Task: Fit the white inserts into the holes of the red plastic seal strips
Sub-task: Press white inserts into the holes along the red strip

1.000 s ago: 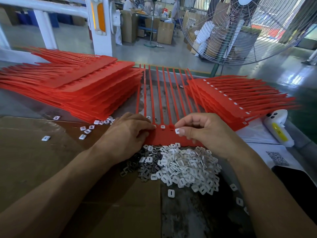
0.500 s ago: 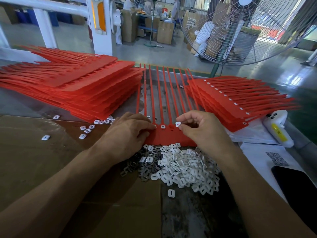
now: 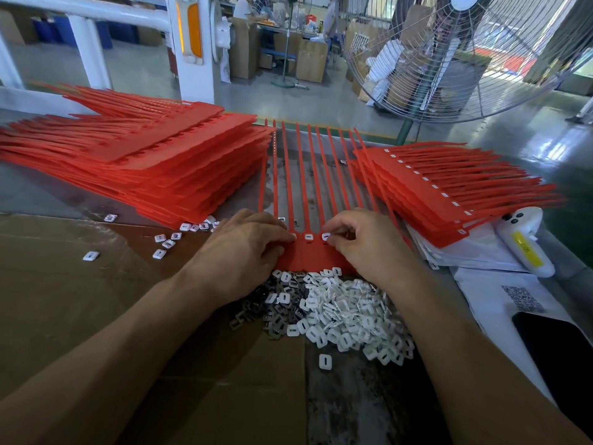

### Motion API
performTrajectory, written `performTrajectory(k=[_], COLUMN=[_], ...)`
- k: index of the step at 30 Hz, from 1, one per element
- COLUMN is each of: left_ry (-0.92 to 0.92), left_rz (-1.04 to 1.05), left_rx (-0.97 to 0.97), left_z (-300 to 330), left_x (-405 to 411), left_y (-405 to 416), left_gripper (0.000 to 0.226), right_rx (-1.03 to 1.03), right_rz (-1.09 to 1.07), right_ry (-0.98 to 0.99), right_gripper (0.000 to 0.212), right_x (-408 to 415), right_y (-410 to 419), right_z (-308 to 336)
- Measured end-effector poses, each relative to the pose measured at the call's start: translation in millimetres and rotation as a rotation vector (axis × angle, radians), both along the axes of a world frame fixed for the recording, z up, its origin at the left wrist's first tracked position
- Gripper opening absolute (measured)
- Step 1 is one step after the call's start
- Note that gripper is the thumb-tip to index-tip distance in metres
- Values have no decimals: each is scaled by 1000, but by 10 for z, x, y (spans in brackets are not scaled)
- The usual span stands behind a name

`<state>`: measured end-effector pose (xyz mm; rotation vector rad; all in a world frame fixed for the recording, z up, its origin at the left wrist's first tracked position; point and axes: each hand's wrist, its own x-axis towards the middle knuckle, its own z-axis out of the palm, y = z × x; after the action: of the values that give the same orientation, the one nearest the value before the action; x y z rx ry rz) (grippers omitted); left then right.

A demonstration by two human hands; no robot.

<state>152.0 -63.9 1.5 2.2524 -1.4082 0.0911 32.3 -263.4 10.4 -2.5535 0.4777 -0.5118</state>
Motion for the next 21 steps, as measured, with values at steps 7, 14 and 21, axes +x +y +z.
performTrajectory(k=[7,14,21], left_ry=[-3,6,3], left_rz=[0,2,-6], left_rx=[0,-5,2], left_z=[-14,-6,-3], left_x=[-3,-3,3], left_y=[3,8,2], left_gripper=[36,36,36], right_rx=[3,-2,-250], right_rz=[7,26,82], right_ry=[-1,35,161], right_gripper=[21,27,31], right_x=[5,-131,-131], right_y=[19,13,83], right_z=[-16,37,93])
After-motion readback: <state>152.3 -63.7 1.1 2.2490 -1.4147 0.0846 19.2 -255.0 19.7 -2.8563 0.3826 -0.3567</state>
